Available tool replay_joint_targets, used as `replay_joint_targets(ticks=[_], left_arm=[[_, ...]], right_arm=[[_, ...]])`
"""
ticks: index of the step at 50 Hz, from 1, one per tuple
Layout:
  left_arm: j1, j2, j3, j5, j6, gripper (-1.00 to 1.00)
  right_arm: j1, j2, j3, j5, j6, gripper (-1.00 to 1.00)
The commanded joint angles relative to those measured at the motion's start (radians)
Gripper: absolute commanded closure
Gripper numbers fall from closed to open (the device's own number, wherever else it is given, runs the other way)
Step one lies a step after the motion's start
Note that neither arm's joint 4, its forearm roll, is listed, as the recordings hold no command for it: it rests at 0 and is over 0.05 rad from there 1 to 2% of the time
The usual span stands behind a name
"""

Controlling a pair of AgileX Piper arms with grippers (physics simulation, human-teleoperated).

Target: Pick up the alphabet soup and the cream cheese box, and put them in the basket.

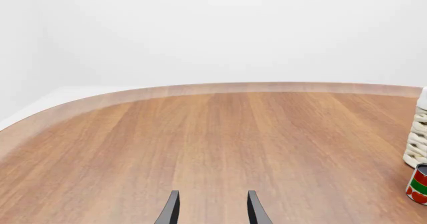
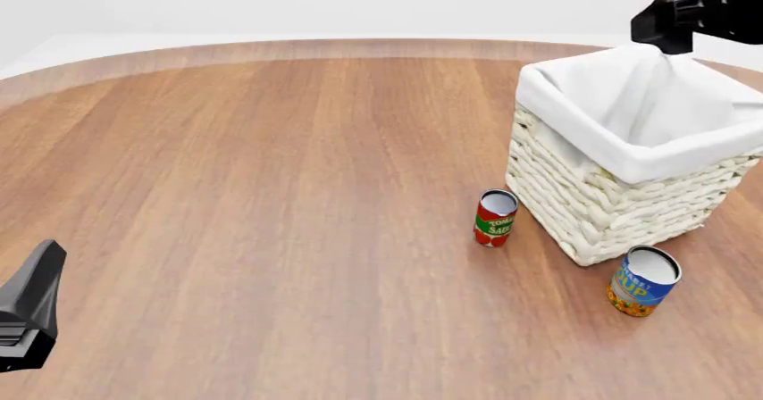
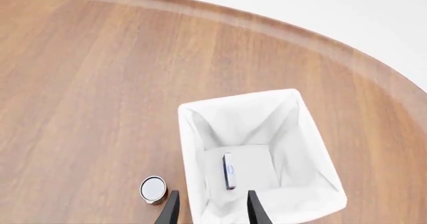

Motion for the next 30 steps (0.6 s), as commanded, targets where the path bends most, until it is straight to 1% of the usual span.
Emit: replay_joint_targets(ticks=[1,3,14,30], left_arm=[[0.000,0.000,0.000,0.000,0.000,-1.00],[0.000,0.000,0.000,0.000,0.000,-1.00],[0.000,0.000,0.000,0.000,0.000,-1.00],[0.000,0.000,0.000,0.000,0.000,-1.00]], right_arm=[[0.000,-0.006,0.004,0.002,0.000,-1.00],[0.011,-0.021,0.019,0.007,-0.002,-1.00],[0.014,-0.100,0.070,0.024,0.003,-1.00],[0.003,-0.177,0.150,0.011,0.003,-1.00]])
